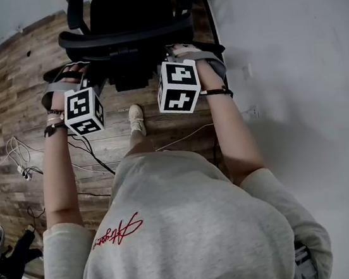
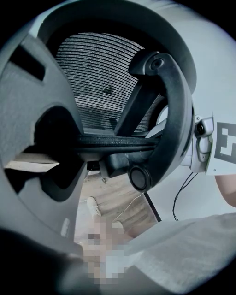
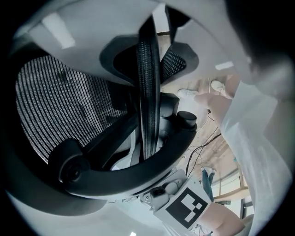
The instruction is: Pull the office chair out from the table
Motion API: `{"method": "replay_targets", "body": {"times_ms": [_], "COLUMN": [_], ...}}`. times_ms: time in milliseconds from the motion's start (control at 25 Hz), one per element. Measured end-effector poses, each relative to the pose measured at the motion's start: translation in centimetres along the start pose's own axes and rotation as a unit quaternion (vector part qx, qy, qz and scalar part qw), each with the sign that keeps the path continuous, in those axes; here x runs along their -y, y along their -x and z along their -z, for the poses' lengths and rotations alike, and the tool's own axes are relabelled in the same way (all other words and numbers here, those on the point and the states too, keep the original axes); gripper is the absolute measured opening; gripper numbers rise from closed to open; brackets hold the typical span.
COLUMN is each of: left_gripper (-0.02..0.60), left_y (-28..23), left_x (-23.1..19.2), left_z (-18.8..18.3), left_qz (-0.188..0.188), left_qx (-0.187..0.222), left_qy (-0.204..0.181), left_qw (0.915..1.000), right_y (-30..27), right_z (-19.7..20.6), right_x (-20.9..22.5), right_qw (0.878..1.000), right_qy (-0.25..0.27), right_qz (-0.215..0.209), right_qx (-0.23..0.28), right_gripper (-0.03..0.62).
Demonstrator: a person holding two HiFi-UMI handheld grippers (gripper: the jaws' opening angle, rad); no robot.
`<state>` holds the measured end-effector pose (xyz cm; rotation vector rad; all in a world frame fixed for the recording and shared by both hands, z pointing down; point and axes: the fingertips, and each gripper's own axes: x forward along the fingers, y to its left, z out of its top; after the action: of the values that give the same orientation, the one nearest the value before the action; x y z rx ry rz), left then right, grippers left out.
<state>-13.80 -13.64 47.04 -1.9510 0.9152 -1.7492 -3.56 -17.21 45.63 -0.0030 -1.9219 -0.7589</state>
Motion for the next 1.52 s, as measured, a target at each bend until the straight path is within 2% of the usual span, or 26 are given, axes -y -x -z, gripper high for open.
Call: {"method": "replay_targets", "body": {"times_ms": [1000, 1240, 1520], "left_gripper": [0.092, 0.092, 0.091], "left_y": [2.3, 2.8, 3.0], "left_x": [3.7, 4.1, 4.5], "left_z": [-3.4, -3.0, -2.6], "left_qz": [0.009, 0.009, 0.015], "left_qx": [-0.01, -0.007, -0.006], "left_qy": [0.018, 0.013, 0.014], "left_qw": [0.9997, 0.9998, 0.9998], "right_y": [2.6, 2.7, 2.7], "right_z": [1.9, 1.2, 0.8], "right_x": [-4.3, -4.7, -5.3], "right_qw": [1.0, 1.0, 0.999], "right_qy": [-0.002, 0.003, -0.009], "right_qz": [-0.03, -0.018, -0.031], "right_qx": [-0.005, -0.004, -0.009], "right_gripper": [0.118, 0.115, 0.117]}}
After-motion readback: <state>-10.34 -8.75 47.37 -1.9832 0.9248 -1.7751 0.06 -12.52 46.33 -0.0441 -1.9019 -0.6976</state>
